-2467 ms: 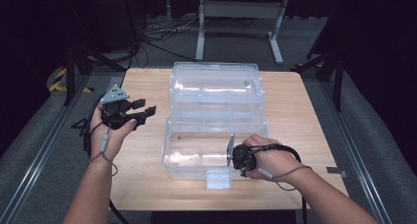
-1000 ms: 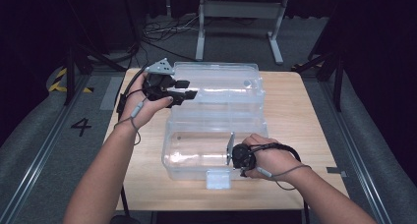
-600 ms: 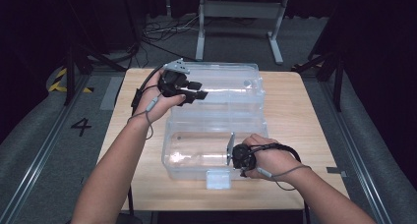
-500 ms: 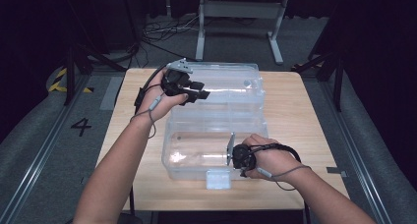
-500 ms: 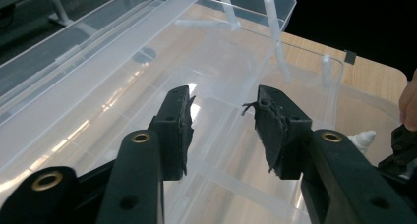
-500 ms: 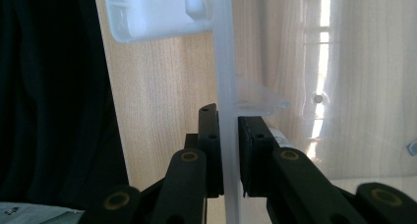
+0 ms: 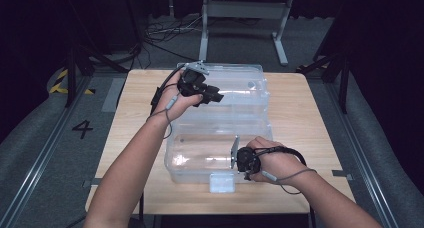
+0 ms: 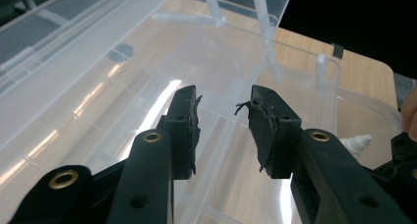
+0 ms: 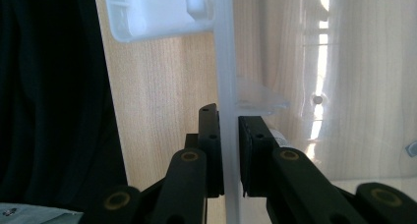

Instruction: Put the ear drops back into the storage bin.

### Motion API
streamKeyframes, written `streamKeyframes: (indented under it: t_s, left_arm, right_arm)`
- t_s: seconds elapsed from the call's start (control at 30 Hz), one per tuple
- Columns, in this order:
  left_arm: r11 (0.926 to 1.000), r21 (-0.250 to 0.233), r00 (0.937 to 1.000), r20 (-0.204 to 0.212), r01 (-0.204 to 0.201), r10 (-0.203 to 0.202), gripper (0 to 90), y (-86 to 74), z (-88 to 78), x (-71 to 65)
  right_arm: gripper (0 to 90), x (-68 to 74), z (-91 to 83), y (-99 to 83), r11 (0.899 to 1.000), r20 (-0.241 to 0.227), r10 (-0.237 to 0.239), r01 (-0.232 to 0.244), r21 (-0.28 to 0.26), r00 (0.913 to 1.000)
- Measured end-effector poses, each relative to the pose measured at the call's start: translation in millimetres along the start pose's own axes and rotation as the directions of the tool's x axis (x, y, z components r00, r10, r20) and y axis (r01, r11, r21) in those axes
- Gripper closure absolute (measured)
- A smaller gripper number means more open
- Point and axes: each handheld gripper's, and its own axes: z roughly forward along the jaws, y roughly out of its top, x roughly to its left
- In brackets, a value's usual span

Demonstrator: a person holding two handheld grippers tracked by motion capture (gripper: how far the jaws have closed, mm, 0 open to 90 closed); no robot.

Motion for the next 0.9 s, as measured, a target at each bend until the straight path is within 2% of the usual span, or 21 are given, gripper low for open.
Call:
streamKeyframes:
  t_s: [0.17,0.4,0.47,0.9]
  left_arm:
    - [0.9999,0.017,0.9997,0.026,-0.002,0.002,66.8,-0.7,5.1,1.3]
    - [0.9978,0.06,0.9991,0.033,-0.028,0.026,72.1,-1.8,9.2,0.4]
    - [0.9978,0.057,0.9988,0.038,-0.035,0.032,75.3,-2.2,9.8,-0.5]
    - [0.996,0.057,0.9971,0.034,-0.069,0.067,79.1,-3.7,9.0,-2.9]
  right_arm:
    - [82.6,0.1,0.2,-0.3,1.0,0.004,-0.004,0.004,-0.001,1.0]
    - [82.5,-0.6,1.0,-0.8,1.0,-0.003,-0.001,0.001,-0.004,1.0]
    - [82.5,-0.4,1.3,-0.6,1.0,0.001,-0.004,0.004,-0.004,1.0]
    - [82.3,-0.9,3.4,-1.1,1.0,-0.009,0.002,-0.002,-0.007,1.0]
